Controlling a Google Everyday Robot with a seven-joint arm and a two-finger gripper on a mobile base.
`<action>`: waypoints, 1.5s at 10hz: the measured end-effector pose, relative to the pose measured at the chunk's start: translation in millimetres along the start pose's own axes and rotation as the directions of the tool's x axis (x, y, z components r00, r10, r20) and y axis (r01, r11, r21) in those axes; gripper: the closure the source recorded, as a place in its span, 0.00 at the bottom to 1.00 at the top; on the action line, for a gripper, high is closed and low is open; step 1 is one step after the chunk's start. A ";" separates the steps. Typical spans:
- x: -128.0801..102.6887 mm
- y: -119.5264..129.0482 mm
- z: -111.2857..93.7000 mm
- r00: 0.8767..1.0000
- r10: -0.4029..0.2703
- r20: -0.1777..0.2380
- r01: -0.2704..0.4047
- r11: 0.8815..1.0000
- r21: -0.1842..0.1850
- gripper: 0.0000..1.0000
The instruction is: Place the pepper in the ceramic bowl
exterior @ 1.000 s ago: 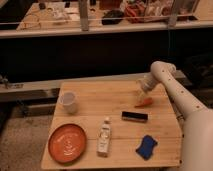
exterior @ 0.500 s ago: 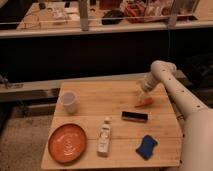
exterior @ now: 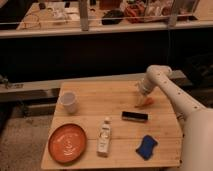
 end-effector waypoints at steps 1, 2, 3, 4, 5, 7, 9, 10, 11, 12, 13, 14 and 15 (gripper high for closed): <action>7.6 1.6 -8.3 0.997 -0.058 -0.057 0.058 0.998 0.005 0.20; 13.6 2.4 -11.6 0.993 -0.082 -0.081 0.082 0.997 0.003 0.20; 26.1 1.3 -19.2 0.985 -0.121 -0.120 0.122 0.993 -0.002 0.20; 33.0 0.5 -21.8 0.981 -0.143 -0.133 0.142 0.990 -0.016 0.20; 37.1 0.7 -20.6 0.979 -0.156 -0.134 0.153 0.988 -0.032 0.20; 47.1 3.5 -13.8 0.977 -0.173 -0.124 0.166 0.984 -0.065 0.20; 69.1 9.4 -6.3 0.977 -0.176 -0.119 0.165 0.982 -0.094 0.20; 76.0 12.5 -2.8 0.978 -0.175 -0.117 0.164 0.981 -0.102 0.20; 81.9 16.4 3.1 0.977 -0.175 -0.119 0.162 0.981 -0.111 0.27; 84.4 18.8 7.3 0.977 -0.174 -0.121 0.160 0.980 -0.116 0.34; 86.4 21.2 12.2 0.977 -0.174 -0.122 0.159 0.980 -0.123 0.43; 88.6 22.4 14.7 0.977 -0.174 -0.126 0.158 0.979 -0.128 0.56; 88.5 23.3 15.6 0.977 -0.175 -0.126 0.158 0.978 -0.132 0.64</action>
